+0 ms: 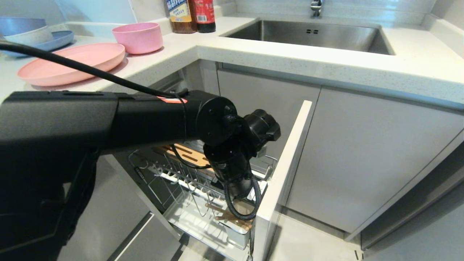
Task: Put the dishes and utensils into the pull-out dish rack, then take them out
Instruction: Pick up the fork and place it in the cupboard
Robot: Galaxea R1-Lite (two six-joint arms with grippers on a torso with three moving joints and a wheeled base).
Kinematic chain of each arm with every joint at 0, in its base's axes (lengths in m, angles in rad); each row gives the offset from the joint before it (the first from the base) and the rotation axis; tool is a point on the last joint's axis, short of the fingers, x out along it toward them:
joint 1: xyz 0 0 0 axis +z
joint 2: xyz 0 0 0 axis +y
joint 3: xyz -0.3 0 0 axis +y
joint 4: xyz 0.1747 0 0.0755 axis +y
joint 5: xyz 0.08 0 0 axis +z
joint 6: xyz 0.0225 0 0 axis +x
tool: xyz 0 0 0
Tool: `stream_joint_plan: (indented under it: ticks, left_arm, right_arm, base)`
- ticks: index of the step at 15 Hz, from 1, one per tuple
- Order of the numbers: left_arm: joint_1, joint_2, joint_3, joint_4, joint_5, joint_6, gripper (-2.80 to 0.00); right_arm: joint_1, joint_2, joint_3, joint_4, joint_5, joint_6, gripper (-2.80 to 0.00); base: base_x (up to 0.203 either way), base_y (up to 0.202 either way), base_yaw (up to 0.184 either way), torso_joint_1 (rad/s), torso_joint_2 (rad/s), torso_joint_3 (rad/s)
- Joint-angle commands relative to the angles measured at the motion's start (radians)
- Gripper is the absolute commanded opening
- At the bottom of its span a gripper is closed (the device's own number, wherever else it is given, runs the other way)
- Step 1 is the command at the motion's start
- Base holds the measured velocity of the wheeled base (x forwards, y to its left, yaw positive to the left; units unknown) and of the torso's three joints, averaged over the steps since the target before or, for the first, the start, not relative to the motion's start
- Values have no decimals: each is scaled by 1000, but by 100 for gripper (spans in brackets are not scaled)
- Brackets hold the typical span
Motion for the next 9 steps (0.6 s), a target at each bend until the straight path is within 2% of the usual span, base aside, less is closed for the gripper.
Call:
stream_joint_plan:
  ticks: [1,9]
  left_arm:
    - [2,12,0,-2,2,-2,-280]
    - [2,16,1,0,3,-2,-280]
  right_arm:
    - [1,0,2,0,0,0,-280]
    - [1,0,2,0,0,0,-280]
  base:
    - [0,0,0,0,0,0]
    - [0,0,0,0,0,0]
